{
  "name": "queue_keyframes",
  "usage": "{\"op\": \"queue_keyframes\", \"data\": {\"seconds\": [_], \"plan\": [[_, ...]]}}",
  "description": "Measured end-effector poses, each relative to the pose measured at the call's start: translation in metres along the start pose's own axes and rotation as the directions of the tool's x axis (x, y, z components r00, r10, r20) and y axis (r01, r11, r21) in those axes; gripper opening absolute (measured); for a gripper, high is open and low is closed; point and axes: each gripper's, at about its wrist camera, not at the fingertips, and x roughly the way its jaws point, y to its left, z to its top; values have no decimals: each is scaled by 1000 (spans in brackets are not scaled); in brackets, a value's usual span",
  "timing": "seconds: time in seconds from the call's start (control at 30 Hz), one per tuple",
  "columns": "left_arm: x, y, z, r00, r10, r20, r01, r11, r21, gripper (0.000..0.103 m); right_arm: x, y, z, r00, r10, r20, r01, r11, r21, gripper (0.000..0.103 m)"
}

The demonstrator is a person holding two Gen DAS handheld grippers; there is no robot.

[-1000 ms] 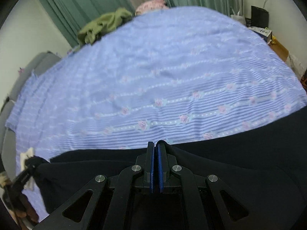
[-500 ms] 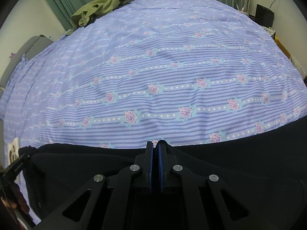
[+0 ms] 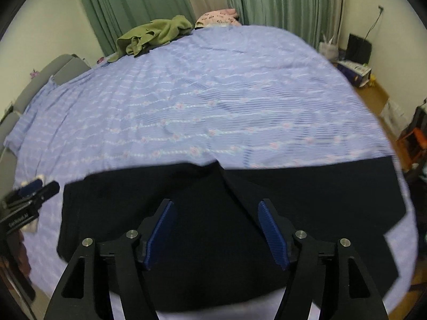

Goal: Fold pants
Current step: 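Lift the waistband with both grippers and fold it over toward the hems, then open both grippers and release the folded trousers onto the bed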

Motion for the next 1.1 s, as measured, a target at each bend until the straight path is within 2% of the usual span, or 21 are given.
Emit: {"op": "queue_keyframes", "data": {"seconds": [0.2,0.37,0.53,0.77,1.0,1.03,1.1], "plan": [[-25,-80,-42,990,-124,-69,130,987,90,81,-57,-46,-50,996,-80,-46,81,997,18,68],[-36,-143,-81,981,-155,-117,164,984,73,81,-78,-96,-102,989,-97,-108,101,994,31,68],[-27,-199,-124,979,-116,-166,123,992,36,81,-66,-139,-143,979,-94,-183,88,995,-38,68],[-1,-258,-173,954,-88,-287,84,996,-26,81,-21,-184,-191,942,-99,-320,56,988,-142,68],[14,-281,-188,946,-29,-323,32,999,5,81,22,-210,-217,905,-180,-386,87,966,-245,67],[15,-282,-188,945,-22,-325,27,1000,12,81,29,-213,-219,900,-191,-392,92,962,-258,65],[18,-288,-187,946,-6,-324,17,999,32,81,34,-218,-218,902,-181,-393,75,960,-271,54]]}}
